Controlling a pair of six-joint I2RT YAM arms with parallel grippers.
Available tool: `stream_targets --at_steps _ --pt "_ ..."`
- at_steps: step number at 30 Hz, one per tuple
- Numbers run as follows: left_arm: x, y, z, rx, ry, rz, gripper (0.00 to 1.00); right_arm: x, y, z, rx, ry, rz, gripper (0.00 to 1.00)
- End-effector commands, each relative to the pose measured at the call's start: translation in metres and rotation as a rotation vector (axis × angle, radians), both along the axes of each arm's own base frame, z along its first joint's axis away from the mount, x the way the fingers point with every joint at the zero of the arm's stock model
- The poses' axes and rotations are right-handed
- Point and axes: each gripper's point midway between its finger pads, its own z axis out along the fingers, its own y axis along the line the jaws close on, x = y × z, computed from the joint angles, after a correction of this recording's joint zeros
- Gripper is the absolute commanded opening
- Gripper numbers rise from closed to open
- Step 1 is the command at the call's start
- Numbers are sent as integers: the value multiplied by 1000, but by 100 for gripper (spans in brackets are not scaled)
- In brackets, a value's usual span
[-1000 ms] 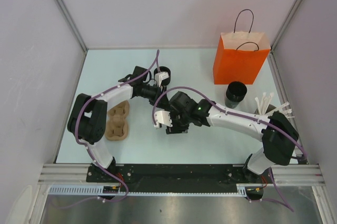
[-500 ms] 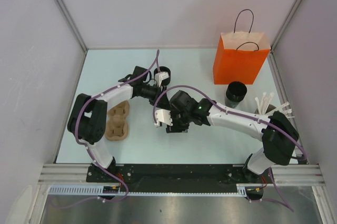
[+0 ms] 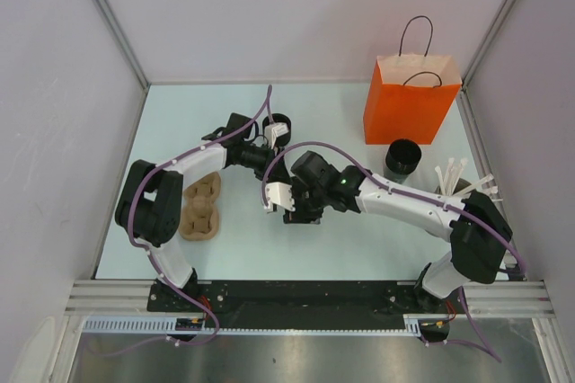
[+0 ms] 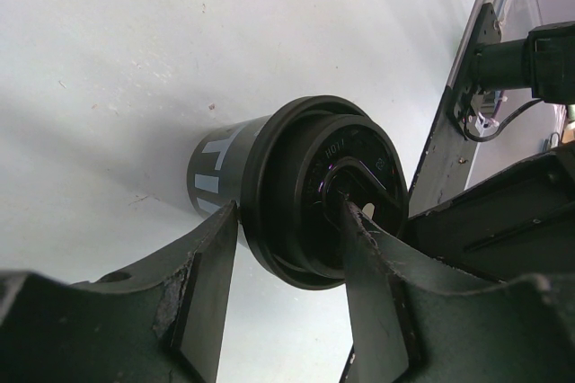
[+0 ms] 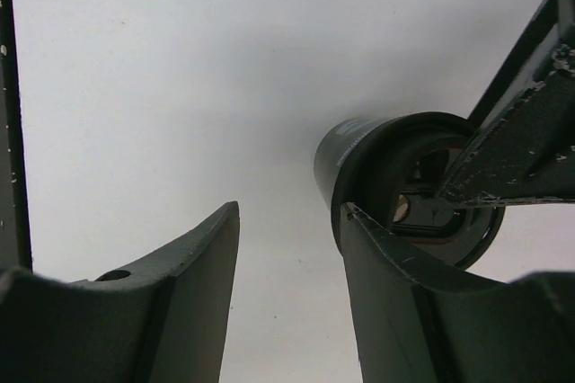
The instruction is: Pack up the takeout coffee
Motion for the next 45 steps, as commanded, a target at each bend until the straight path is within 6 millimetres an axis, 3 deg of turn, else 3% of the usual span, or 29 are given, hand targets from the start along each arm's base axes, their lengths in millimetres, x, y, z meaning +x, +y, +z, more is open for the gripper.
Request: stream_targets --at_steps 1,10,22,33,45 --pt "1 31 -55 240 -25 49 52 11 9 31 77 -43 -16 54" --pt "0 31 -55 238 -23 44 52 23 4 17 44 -36 -36 54" --pt "-2 33 -53 243 -29 32 52 -1 3 -24 -20 43 7 50" --pt "-2 35 -56 261 -30 26 52 -25 -17 -66 -112 123 20 48" --pt "4 29 -57 253 -19 26 52 -6 -36 -60 -100 110 -56 42"
